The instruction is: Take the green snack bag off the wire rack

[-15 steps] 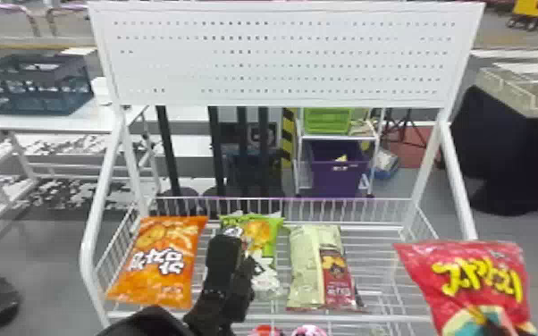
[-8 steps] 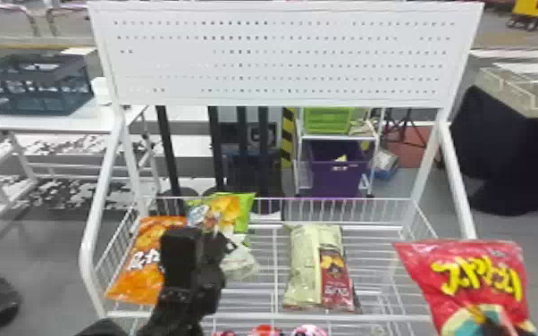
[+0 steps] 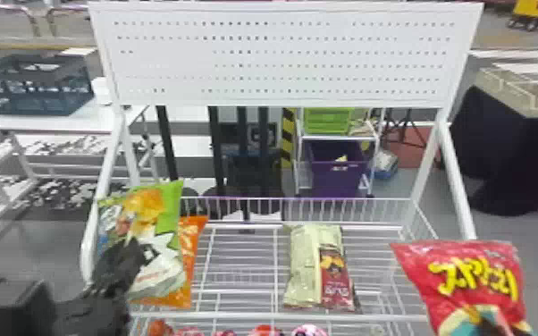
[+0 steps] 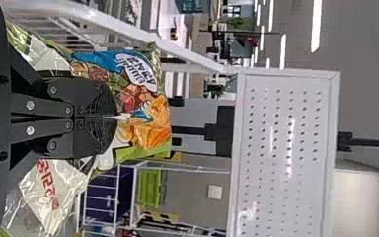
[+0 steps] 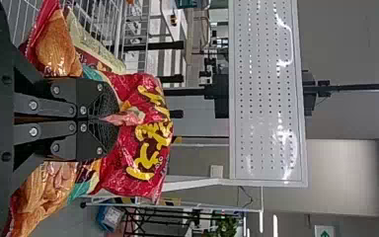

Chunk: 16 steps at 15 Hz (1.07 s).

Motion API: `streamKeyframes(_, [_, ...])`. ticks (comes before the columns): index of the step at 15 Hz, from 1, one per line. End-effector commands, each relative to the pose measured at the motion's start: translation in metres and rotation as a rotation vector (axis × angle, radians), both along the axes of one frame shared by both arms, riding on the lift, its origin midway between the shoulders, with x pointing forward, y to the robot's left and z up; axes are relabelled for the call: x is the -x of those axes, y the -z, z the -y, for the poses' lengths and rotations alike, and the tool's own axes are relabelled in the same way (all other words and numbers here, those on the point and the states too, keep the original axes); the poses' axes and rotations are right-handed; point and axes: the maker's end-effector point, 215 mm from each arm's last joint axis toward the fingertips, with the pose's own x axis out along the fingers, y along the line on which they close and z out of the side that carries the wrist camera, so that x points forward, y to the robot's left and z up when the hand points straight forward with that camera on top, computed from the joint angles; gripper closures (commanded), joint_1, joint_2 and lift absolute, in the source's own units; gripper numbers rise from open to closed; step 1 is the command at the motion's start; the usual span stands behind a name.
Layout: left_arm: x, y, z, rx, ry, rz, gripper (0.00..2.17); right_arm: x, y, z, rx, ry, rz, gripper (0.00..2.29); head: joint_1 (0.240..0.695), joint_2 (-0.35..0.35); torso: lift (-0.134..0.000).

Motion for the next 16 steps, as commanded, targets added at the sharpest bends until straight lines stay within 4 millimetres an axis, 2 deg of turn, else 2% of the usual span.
streamKeyframes(1, [0.027, -0.013, -0.027, 0.012, -0.031, 0.054, 2.11, 0.000, 0.001, 0.000, -0.001, 0.000, -0.002, 2.18, 0.499, 0.000, 0.000])
streamKeyframes(3, [0.051, -0.025, -0.042, 0.036, -0.030, 0.108, 2.11, 0.002, 0.000, -0.001, 0.000, -0.002, -0.002, 2.18, 0.499, 0.000, 0.000])
streamKeyframes(7, [0.083, -0.029, -0.052, 0.029, -0.016, 0.137, 2.11, 0.003, -0.004, -0.004, 0.001, -0.007, 0.002, 2.18, 0.499, 0.000, 0.000])
streamKeyframes(11, [0.092, -0.026, -0.053, -0.003, -0.006, 0.120, 2.11, 0.005, -0.003, -0.003, 0.005, -0.006, -0.002, 2.18, 0.499, 0.000, 0.000])
streamKeyframes(16, [0.094, -0.026, -0.053, -0.003, -0.005, 0.118, 2.11, 0.006, -0.007, -0.005, 0.005, -0.008, 0.002, 2.18, 0.499, 0.000, 0.000])
